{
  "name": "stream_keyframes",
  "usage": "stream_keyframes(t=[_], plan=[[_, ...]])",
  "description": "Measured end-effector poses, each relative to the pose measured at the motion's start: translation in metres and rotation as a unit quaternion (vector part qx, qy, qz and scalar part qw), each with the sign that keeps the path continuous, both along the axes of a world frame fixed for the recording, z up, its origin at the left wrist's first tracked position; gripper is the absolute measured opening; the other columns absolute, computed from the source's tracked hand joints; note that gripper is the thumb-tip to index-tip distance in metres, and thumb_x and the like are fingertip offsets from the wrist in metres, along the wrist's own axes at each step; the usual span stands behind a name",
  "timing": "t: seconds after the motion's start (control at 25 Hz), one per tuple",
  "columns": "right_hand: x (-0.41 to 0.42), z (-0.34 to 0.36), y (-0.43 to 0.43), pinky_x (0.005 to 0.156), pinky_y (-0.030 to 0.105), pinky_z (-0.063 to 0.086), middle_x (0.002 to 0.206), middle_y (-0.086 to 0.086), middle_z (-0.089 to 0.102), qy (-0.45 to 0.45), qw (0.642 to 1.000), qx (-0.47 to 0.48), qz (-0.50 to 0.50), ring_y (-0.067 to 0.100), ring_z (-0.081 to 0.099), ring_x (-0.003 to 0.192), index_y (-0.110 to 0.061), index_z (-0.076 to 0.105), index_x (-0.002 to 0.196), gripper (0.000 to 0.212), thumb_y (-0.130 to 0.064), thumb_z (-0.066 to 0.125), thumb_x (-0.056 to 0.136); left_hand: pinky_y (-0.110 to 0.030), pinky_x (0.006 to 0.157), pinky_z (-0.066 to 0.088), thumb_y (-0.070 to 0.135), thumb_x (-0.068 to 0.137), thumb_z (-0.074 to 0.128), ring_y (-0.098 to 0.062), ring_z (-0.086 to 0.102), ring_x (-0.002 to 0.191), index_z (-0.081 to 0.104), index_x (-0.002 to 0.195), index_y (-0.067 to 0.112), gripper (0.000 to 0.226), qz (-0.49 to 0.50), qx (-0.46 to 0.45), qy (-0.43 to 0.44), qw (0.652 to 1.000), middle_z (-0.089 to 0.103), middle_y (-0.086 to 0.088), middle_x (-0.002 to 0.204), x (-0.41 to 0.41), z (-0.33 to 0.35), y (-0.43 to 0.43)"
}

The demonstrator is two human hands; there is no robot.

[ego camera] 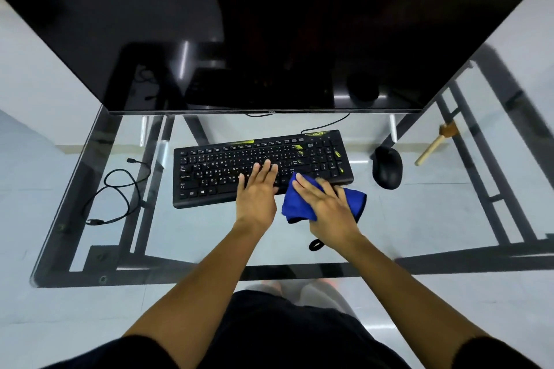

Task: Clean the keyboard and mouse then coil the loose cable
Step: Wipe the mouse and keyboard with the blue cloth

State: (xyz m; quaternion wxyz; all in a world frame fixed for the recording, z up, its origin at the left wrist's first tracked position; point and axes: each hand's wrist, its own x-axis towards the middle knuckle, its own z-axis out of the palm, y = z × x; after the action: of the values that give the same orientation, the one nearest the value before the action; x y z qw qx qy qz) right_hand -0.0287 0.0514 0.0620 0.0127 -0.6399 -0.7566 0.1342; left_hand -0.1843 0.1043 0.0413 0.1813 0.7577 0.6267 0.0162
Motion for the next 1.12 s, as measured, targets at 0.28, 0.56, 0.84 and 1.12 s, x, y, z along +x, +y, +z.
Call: stream_keyframes(t=[0.28,0.56,0.84,1.12], plan=[[0.069,-0.001,-0.017,0.101,0.037,0.027,0.154,-0.014,0.027,-0.019,0.993,0.014,-0.113,0.025,0.034,0.131,-0.024,0.028,0.147,0.085,0.002,0.057,0.071,-0.041,0.120,0.003,0.021,0.103,0.034,-0.013,-0.002,0.147,0.009,0.151,0.027,0.054,-0.002,-0.009,0.013,1.000,0.003,0.009,0.160,-0.001,0.001,0.001],[-0.007,0.002,0.012,0.111,0.038,0.017,0.157,-0.018,0.013,0.032,0.999,0.009,-0.019,0.021,0.019,0.139,-0.028,0.017,0.150,0.086,-0.001,0.052,0.076,-0.038,0.119,0.004,0.012,0.098,0.046,-0.011,0.003,0.147,0.016,0.150,0.028,0.062,0.015,0.006,-0.015,1.000,0.010,0.010,0.159,-0.003,-0.003,0.002],[0.052,-0.010,-0.008,0.101,0.038,0.026,0.154,-0.018,0.024,0.004,0.999,0.015,-0.042,0.025,0.032,0.133,-0.028,0.029,0.147,0.086,0.003,0.055,0.070,-0.039,0.120,0.004,0.019,0.101,0.039,-0.012,0.001,0.147,0.017,0.150,0.025,0.053,0.015,0.002,-0.007,1.000,0.008,0.009,0.159,0.000,0.004,-0.001],[0.076,0.005,-0.002,0.090,0.027,0.019,0.137,-0.006,0.054,0.059,0.980,0.098,-0.165,0.025,0.043,0.121,-0.019,0.047,0.139,0.081,0.003,0.064,0.063,-0.032,0.119,0.003,0.003,0.092,0.046,-0.015,0.010,0.147,0.024,0.147,0.015,0.061,-0.042,0.052,-0.051,0.996,0.014,0.000,0.158,0.035,0.008,-0.003]])
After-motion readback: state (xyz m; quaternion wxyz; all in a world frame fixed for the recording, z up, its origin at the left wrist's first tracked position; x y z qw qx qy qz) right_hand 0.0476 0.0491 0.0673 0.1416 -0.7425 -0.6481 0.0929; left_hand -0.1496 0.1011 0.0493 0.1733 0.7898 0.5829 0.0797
